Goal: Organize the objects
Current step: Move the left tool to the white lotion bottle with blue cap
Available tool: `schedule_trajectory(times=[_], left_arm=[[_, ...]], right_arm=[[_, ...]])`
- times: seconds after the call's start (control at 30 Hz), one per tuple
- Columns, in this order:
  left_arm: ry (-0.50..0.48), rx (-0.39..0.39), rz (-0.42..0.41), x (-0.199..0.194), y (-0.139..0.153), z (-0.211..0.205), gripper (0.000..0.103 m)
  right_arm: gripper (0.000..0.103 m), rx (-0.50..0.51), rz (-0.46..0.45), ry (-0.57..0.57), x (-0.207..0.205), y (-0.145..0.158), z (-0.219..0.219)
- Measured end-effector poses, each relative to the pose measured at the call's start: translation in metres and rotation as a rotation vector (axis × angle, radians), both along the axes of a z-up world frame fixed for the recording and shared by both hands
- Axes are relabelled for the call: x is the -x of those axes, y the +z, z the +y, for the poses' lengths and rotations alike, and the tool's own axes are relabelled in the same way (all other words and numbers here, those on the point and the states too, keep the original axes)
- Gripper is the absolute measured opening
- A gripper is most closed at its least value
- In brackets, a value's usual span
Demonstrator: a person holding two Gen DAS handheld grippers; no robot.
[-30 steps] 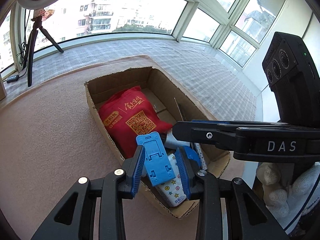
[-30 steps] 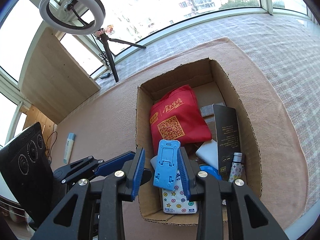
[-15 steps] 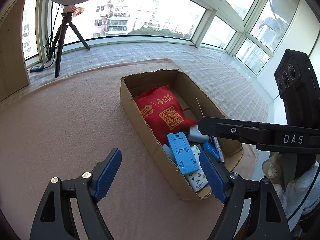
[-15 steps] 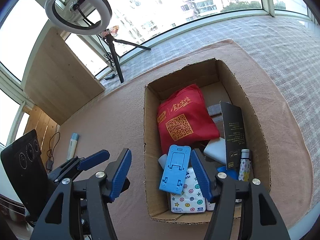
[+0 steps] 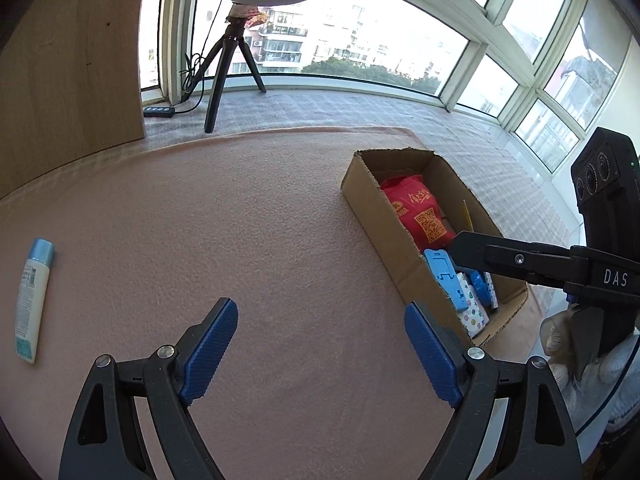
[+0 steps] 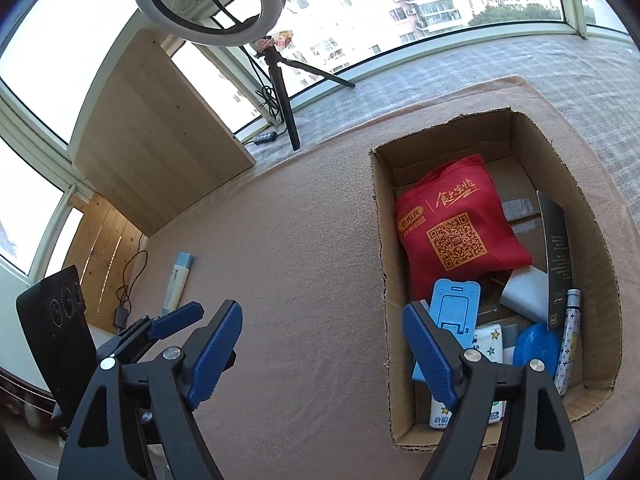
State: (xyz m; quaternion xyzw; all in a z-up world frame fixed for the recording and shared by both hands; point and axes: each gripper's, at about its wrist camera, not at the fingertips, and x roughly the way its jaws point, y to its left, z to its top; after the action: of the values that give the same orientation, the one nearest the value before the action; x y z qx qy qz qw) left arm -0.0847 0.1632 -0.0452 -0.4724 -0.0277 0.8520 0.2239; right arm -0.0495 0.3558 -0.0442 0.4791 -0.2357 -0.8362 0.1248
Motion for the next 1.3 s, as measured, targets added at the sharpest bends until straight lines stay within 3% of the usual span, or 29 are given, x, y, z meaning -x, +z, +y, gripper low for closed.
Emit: schedule_trajectory(times=[0.43,0.67,0.87,1.13,1.3], left_arm=[[0.219,-0.002,-0.014,0.018,-0.002,-0.143,0.088],[0.274,0.017,-0.012,0.040,-0.001,-0.212,0.088],[0.318,0.023,-0.049,0.071,-0.017,-0.268,0.088],[0.347,-0.020,-0.107,0.107,-0.051,-0.311,0.087],[0.322,-0.034,-0.134,0.120,-0.067,-0.317,0.084]], right_arm=[[0.079,-0.011,-0.001,0.087,0.024,0.003,-0.081],[0.079,-0.012,0.009,0.103,0.044,0.007,-0.121],[0.079,-0.019,0.000,0.138,0.060,0.002,-0.158],[0.080,0.013,-0.048,0.120,0.067,-0.014,-0.182],[0.080,0.004,-0.070,0.102,0.069,-0.021,-0.188]])
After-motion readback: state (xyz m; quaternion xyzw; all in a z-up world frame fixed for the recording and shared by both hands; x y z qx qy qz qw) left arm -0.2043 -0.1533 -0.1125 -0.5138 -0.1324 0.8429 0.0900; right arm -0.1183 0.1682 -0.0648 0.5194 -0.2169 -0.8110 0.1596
